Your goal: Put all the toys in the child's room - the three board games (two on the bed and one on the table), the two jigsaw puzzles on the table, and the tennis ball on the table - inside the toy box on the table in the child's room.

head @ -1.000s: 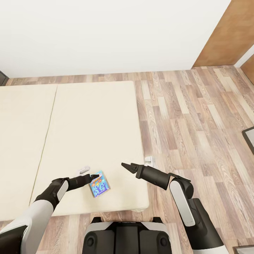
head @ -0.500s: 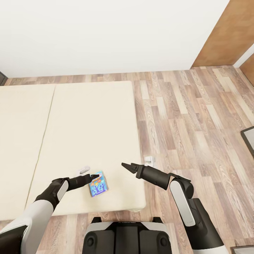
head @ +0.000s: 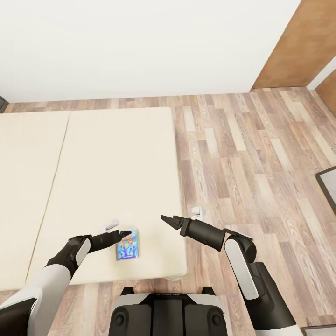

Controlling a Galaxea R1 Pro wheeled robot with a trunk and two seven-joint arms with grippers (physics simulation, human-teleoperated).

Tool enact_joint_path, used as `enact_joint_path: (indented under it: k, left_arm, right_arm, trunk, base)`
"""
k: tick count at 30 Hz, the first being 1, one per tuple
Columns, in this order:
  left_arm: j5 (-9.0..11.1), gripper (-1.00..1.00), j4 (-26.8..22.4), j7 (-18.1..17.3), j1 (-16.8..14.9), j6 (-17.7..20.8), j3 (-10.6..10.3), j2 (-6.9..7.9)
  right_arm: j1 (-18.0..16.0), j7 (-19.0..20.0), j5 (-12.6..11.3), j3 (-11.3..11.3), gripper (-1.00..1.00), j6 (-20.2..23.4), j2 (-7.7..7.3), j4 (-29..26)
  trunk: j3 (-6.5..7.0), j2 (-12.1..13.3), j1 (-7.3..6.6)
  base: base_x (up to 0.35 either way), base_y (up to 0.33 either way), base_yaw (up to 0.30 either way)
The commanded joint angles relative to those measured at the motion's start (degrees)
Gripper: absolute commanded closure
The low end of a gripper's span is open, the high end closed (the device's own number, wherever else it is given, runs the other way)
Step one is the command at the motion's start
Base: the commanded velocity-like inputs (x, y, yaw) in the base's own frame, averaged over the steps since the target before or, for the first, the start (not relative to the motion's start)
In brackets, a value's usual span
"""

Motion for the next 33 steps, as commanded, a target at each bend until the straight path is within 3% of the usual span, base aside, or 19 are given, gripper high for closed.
enact_joint_path:
  k: [1, 11, 33]
  left_arm:
    - [0.43, -1.0, -0.01, -0.08, -0.02, 0.56, 0.19, -0.02]
    - [0.43, -1.0, 0.0, -0.28, -0.02, 0.59, 0.23, 0.06]
    - [0.43, -1.0, 0.0, -0.45, -0.02, 0.6, 0.24, 0.15]
  right_arm:
    - [-0.03, 0.06, -0.11, -0.05, -1.0, 0.34, 0.03, -0.02]
    - [-0.03, 0.06, -0.11, -0.07, -1.0, 0.34, 0.03, -0.02]
    - [-0.03, 0.06, -0.11, 0.0, -1.0, 0.34, 0.03, -0.07]
  trunk:
    - [-0.05, -0.06, 0.02]
    - [-0.05, -0.06, 0.02]
    - [-0.05, -0.06, 0.02]
  base:
    - [0.0, -0.149, 0.0]
    - [0.0, -0.084, 0.0]
    - [0.0, 0.079, 0.0]
